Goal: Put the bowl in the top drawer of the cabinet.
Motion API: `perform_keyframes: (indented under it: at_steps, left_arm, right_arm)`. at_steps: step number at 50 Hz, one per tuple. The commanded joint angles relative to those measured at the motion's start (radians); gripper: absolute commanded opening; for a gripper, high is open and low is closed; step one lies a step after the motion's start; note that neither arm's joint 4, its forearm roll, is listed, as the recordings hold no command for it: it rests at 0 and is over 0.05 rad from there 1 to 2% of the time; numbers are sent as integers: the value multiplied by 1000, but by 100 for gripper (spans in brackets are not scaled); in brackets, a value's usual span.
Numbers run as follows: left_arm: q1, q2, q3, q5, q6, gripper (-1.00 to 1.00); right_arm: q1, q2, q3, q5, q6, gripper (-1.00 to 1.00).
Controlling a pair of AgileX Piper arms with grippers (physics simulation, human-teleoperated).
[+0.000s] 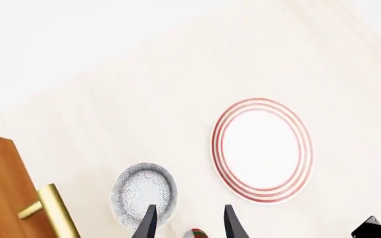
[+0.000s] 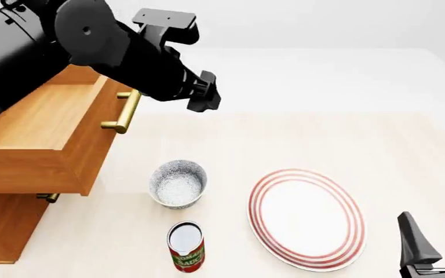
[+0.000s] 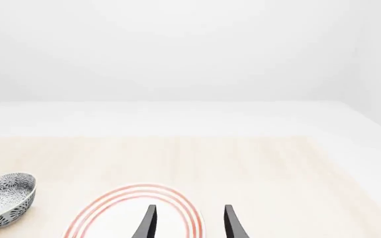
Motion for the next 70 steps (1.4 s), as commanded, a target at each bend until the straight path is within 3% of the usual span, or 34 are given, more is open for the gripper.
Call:
perform_keyframes:
  at_steps: [1,17,31,44,56,70]
  left_arm:
    - [-3,-26,105,-53,-22,100]
    - [11,35,128,-121,-11,100]
    - [12,37,135,-85,-20,100]
    - [3,18,237,-140,-51,100]
    - [31,96,166,-138,-12,100]
    - [40,128,211,-184,-21,100]
  right_arm:
    - [0,0,0,0,0,100]
    - [0,0,0,0,0,100]
    - [0,0,0,0,0,100]
    - [0,0,0,0,0,100]
    - [0,0,0,0,0,100]
    - [0,0,0,0,0,100]
